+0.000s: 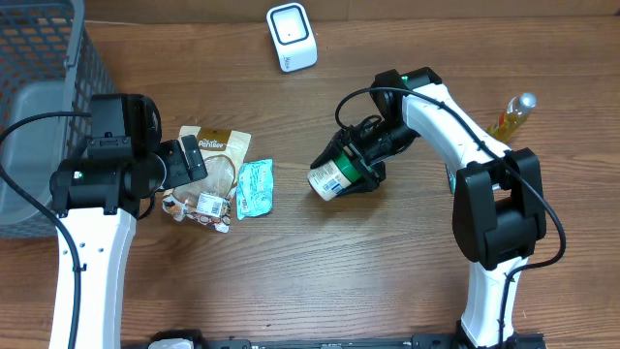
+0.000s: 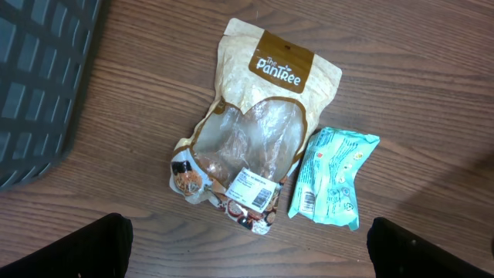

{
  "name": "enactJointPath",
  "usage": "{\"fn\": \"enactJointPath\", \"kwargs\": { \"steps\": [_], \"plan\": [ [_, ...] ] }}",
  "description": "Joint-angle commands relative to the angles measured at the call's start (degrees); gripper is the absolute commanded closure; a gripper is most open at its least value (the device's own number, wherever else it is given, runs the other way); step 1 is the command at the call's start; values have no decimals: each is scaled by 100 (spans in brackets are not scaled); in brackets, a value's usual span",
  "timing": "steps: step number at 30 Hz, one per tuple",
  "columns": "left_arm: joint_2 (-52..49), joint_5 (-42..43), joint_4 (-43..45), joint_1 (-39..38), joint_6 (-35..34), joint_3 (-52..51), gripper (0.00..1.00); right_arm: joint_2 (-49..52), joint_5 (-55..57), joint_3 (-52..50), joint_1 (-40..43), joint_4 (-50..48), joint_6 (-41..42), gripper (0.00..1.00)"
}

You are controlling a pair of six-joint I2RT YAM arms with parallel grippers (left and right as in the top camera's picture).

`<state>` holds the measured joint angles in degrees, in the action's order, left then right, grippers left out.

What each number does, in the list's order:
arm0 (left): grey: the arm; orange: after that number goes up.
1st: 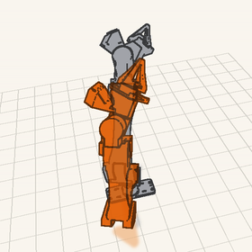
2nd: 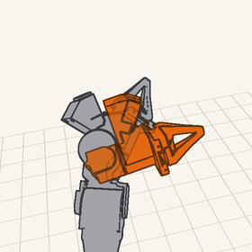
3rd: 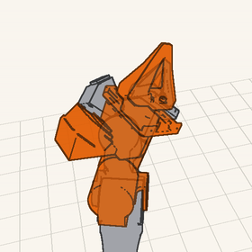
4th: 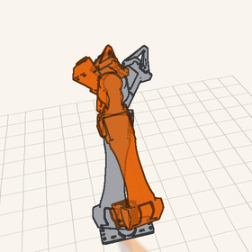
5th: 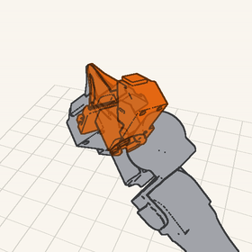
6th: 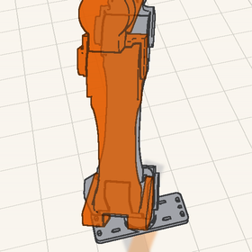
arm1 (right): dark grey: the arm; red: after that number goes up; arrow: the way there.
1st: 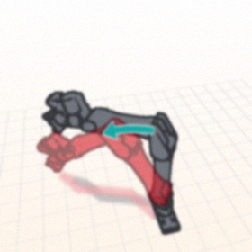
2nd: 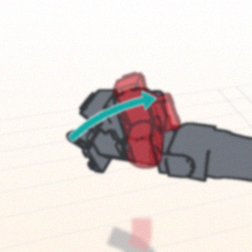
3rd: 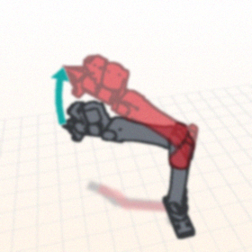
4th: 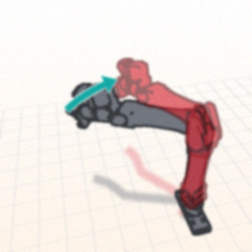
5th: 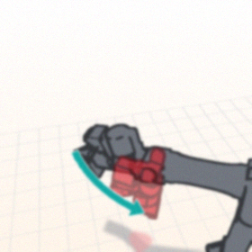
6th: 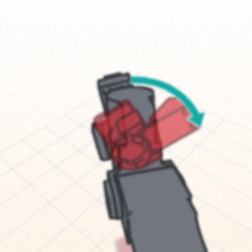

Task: Scan the item barcode
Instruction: 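Lift the jar with the right gripper and tilt it sideways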

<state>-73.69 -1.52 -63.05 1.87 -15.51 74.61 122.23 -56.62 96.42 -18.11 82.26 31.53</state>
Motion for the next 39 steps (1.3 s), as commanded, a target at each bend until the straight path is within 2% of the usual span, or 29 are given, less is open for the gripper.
{"fn": "enactJointPath", "kwargs": {
  "steps": [1,39],
  "plan": [
    [-9,-37,4,-39,50,55,1,-299,-723,186,24,72,0,32],
    [-9,-37,4,-39,50,55,0,-299,-907,186,24,79,2,33]
  ]
}}
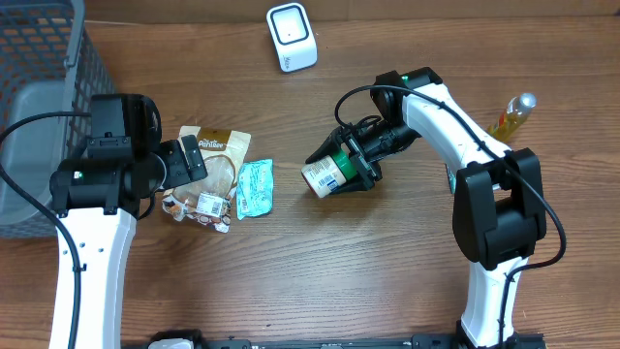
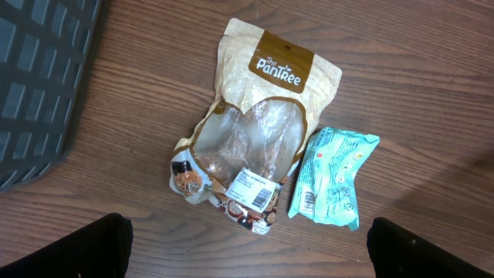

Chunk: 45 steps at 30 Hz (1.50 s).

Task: Scan the item barcode
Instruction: 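Lift the jar with the right gripper and tilt it sideways, then raise the green-capped jar with the right gripper toward the white scanner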

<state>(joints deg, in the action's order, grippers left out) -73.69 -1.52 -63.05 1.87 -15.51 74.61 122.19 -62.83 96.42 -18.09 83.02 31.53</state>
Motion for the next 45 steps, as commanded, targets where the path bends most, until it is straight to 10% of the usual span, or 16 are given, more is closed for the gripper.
{"fn": "enactJointPath", "kwargs": {
  "steps": [1,23,37,45],
  "plan": [
    [-9,-37,4,-39,50,55,0,-295,-286,186,22,2,2,33],
    [-9,-37,7,-39,50,55,0,-295,-232,186,22,-205,-2,33],
    [-9,-37,4,-39,50,55,0,-295,4004,184,22,-1447,-2,36],
    [-9,-37,4,-39,50,55,0,-299,3928,328,116,-2090,-503,67]
  ]
}}
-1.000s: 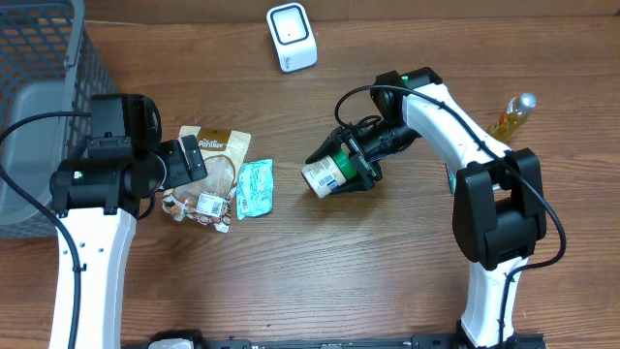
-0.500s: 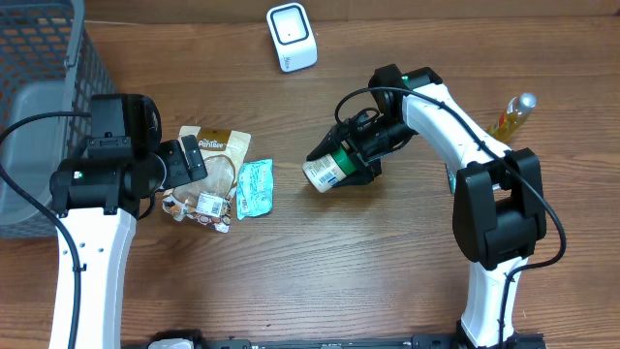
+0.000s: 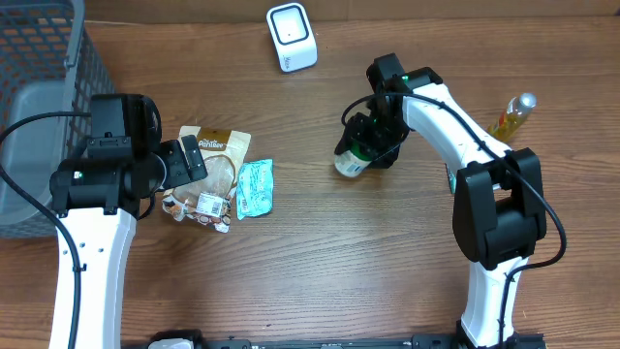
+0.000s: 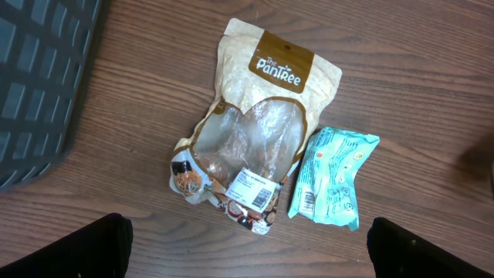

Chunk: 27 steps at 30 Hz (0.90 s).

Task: Scan the item barcode
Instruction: 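Raise the green-capped jar with the right gripper toward the white scanner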

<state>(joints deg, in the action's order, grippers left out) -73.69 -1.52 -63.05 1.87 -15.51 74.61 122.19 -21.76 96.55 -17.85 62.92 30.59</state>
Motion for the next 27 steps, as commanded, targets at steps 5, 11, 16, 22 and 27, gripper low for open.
{"fn": "enactJointPath", "kwargs": {
  "steps": [5,11,16,22,27],
  "plan": [
    [-9,-37,7,-39,50,55,0,-306,-376,1266,153,575,-1012,77],
    [-9,-37,4,-39,50,55,0,-306,90,2949,92,1812,-1703,73],
    [-9,-37,7,-39,50,55,0,-306,116,3814,136,1613,-1915,71],
    [-9,-37,4,-39,50,55,1,-271,116,3840,136,304,-1910,74],
    [-9,-37,7,-39,50,55,0,-249,179,3759,-37,-549,-1912,74]
  ]
}}
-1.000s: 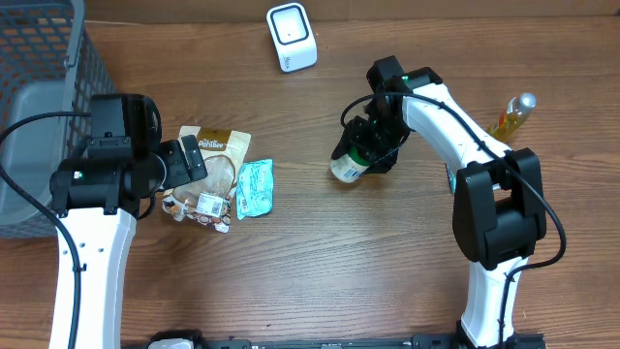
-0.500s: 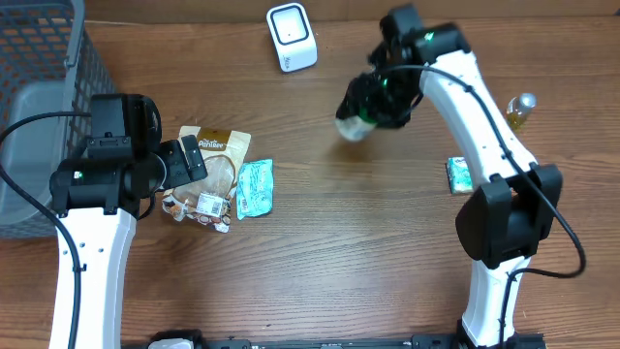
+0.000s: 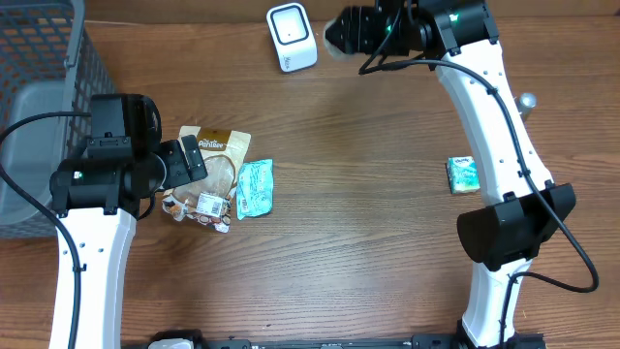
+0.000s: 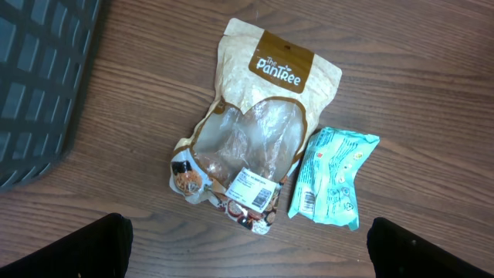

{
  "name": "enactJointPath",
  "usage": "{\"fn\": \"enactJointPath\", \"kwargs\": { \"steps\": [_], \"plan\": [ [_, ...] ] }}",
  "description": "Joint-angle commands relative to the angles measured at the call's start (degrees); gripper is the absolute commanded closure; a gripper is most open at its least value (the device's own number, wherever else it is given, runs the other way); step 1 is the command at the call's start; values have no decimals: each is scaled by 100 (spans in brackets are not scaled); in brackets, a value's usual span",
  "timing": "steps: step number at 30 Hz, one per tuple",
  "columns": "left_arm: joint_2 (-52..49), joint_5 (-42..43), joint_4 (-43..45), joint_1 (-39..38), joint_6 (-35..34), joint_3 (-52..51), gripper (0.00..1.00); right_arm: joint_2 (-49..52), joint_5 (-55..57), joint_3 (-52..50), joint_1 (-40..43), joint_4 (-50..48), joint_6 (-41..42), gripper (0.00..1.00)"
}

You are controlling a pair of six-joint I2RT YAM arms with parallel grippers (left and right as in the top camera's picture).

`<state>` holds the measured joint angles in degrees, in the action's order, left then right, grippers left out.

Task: Scan the item barcode
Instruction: 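Raise the green-capped jar with the right gripper toward the white scanner, then hold the jar label in front of the white scanner window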

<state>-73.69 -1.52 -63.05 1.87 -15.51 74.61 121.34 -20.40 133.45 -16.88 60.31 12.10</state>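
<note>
The white barcode scanner stands at the table's far edge. Just right of it my right gripper is raised high, shut on the green and white can, of which only a blurred pale end shows, facing the scanner. My left gripper hangs open over the table's left side. In the left wrist view its dark fingertips stand far apart, with nothing between them. Below it lie a tan Pantree snack bag and a teal packet.
A grey mesh basket fills the far left. A small green box lies at the right, and the cap of a bottle peeks out behind the right arm. The snack bag and teal packet lie left of centre.
My right gripper has gone from low over the table's middle, holding the can upright, to high at the far edge beside the scanner. The green box now shows. The left arm is unchanged.
At first my right gripper was shut on the can, which lay tilted on the table's middle. Then the can was a little further left, then held upright closer to the scanner. Now it is up beside the scanner. My left gripper stayed open over the snack bag throughout.
</note>
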Motion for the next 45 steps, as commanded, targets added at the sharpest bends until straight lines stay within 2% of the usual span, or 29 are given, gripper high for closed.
{"fn": "enactJointPath", "kwargs": {
  "steps": [1,7,11,16,18,23,27,34,45],
  "plan": [
    [-9,-37,4,-39,50,55,0,-164,151,20,-188,-487,-63,74],
    [-9,-37,4,-39,50,55,1,-162,1174,-584,-439,-1652,-68,73],
    [-9,-37,4,-39,50,55,0,-160,1322,-1187,-527,-2638,-216,72],
    [-9,-37,4,-39,50,55,1,-160,1333,-2135,-540,-4207,-328,72],
    [-9,-35,4,-39,50,55,1,-157,1333,-2653,-540,-5156,-326,73],
    [-9,-37,4,-39,50,55,1,-55,1333,-3276,-557,-6636,-326,76],
    [-9,-37,4,-39,50,55,1,203,1333,-3289,-577,-7191,-343,84],
    [-9,-35,4,-39,50,55,0,354,1652,-3209,-632,-7466,-793,85],
    [-9,-35,4,-39,50,55,0,1294,2186,-3204,-728,-9068,-791,94]
  ]
}}
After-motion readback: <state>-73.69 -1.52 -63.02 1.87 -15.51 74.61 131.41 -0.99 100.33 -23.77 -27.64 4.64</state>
